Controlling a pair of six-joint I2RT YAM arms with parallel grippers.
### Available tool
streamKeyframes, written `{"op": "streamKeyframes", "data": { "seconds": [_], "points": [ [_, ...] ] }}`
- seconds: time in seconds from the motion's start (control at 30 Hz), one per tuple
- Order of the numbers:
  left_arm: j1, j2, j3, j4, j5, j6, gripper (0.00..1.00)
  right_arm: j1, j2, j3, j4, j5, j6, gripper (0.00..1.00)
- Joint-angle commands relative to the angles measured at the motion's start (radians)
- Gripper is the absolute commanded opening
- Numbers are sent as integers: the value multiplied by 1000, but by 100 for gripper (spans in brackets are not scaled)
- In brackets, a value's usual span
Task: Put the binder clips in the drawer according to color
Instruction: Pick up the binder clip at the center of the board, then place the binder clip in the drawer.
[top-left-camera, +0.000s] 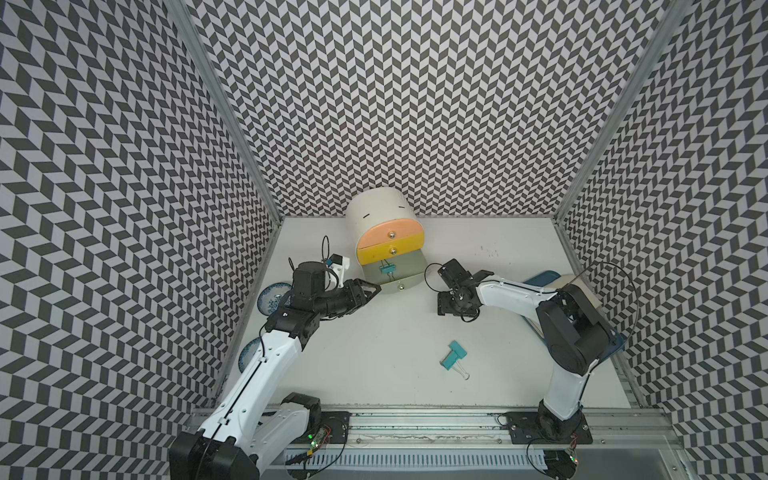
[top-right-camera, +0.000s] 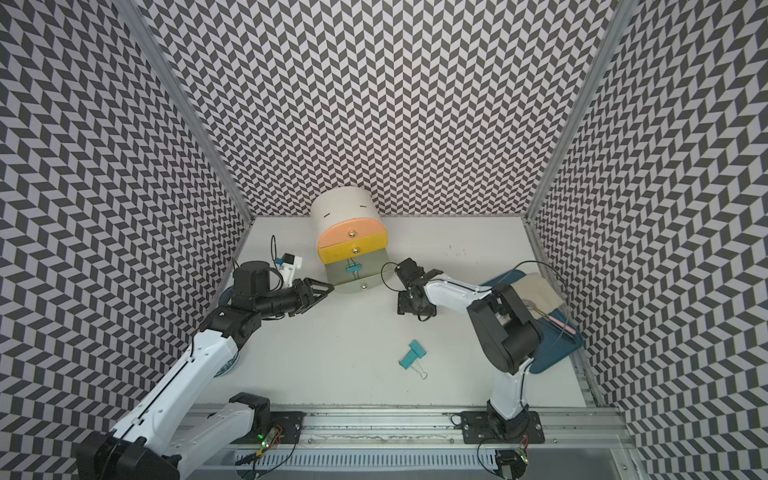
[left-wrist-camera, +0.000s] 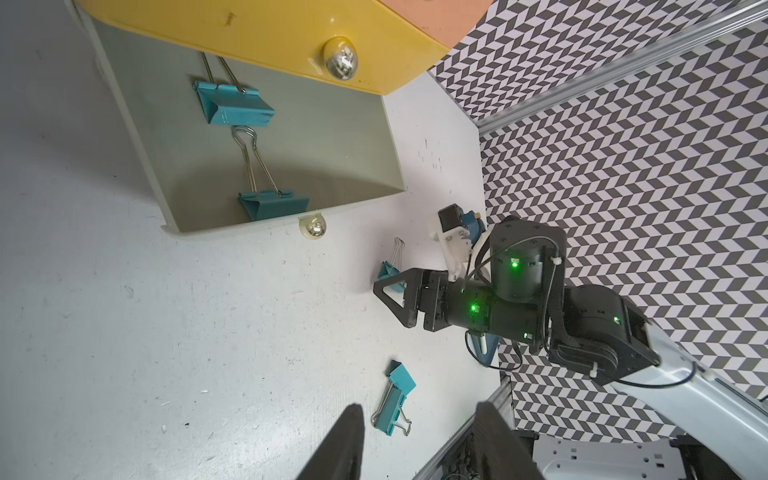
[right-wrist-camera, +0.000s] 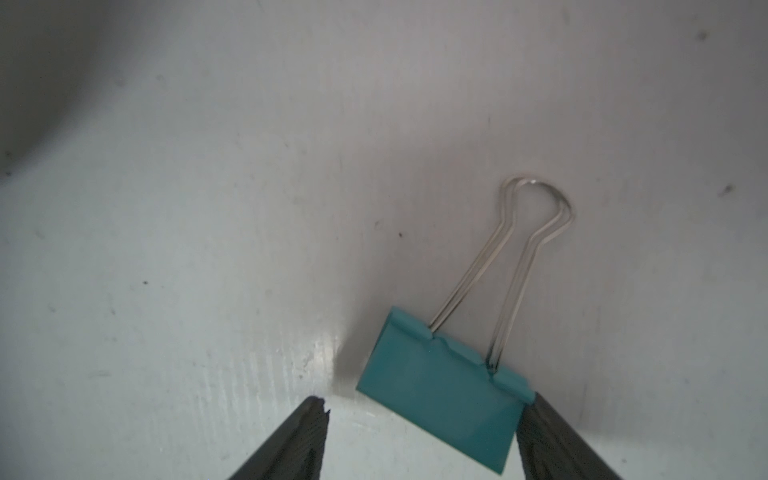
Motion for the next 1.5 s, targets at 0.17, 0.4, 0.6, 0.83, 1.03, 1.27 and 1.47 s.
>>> {"op": "streamKeyframes", "data": {
  "seconds": [0.17, 0.4, 0.6, 0.83, 1.03, 1.27, 1.47],
  "points": [
    [19, 12, 6, -3, 28, 33, 47, -10, 110, 109, -33, 85, 16, 74],
    [28, 15, 11, -9, 31, 43, 47, -10, 136, 123, -43, 93, 26, 67],
    [31, 16, 9, -7, 32, 41, 47, -10, 95, 65, -34, 100, 22, 60],
    [30, 9, 7, -2, 31, 27, 47, -10, -1, -12, -16, 102, 13, 52],
    [31, -7, 9, -8, 21, 18, 47, -10, -93, 6, -40, 111, -2, 48],
    [31, -30, 18, -32, 0, 17, 47, -10, -108, 200, -102, 109, -47, 47],
    [31, -58, 15, -60, -16, 18, 47, -10, -16, 435, -122, 26, -65, 47]
  ]
}}
